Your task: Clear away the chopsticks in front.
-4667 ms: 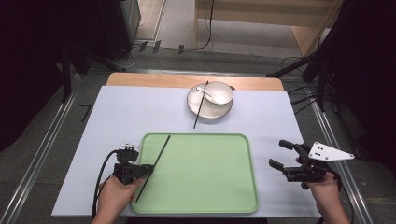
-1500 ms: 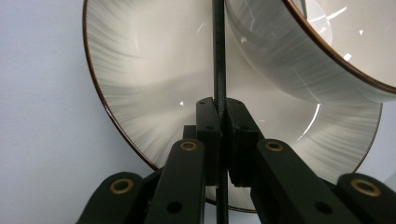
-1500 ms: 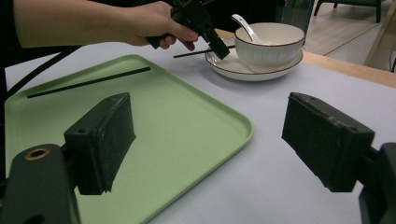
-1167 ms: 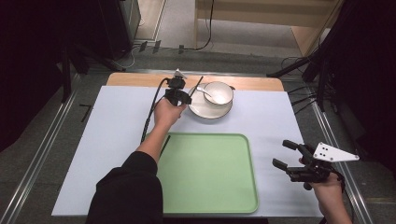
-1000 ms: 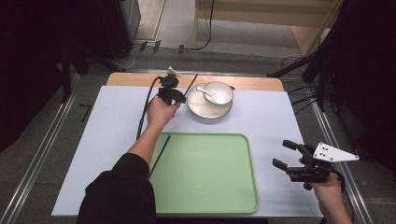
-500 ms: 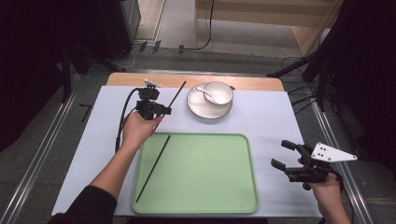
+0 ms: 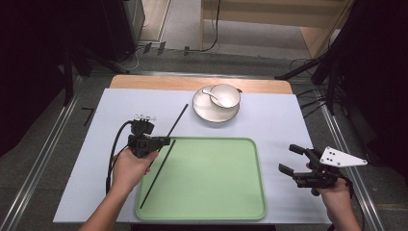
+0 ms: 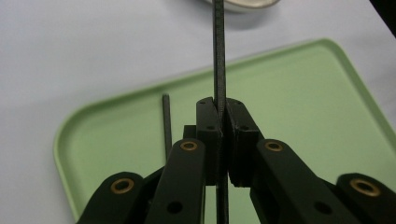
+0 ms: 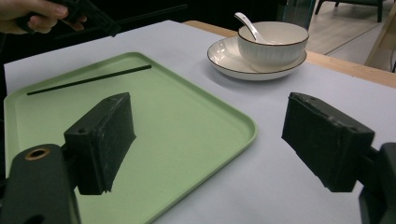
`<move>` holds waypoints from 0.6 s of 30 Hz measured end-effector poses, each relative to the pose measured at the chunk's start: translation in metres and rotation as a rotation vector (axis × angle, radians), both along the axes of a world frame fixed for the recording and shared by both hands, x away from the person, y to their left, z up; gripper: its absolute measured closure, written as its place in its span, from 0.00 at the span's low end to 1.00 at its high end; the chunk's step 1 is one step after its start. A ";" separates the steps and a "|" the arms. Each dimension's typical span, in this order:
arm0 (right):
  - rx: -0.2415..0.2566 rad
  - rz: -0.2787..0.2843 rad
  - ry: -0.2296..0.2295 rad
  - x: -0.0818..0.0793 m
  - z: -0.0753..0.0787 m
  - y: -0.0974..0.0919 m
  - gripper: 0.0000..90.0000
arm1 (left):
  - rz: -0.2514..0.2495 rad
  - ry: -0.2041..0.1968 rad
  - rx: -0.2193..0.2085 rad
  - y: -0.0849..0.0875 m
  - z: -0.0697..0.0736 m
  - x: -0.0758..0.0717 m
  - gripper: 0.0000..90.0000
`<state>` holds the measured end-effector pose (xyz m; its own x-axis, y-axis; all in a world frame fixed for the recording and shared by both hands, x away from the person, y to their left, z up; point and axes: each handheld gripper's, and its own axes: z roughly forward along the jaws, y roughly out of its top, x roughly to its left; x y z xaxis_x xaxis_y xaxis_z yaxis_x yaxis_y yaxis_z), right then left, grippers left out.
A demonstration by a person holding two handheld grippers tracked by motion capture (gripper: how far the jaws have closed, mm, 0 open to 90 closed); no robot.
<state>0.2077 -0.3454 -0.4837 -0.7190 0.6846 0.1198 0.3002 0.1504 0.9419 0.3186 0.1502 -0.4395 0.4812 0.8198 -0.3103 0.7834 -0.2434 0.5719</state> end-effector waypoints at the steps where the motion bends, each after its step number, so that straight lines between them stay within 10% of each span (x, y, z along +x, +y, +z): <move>1: 0.000 0.000 0.000 0.000 0.000 0.000 0.19 | 0.003 0.000 0.004 0.000 -0.001 -0.004 0.95; 18: -0.008 0.011 0.001 0.002 0.000 0.003 0.19 | -0.004 0.060 0.029 -0.004 -0.039 -0.063 0.95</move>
<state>0.2099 -0.3425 -0.4839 -0.7262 0.6778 0.1148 0.2993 0.1614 0.9404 0.2557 0.1464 -0.4786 0.4660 0.8268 -0.3150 0.8149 -0.2625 0.5167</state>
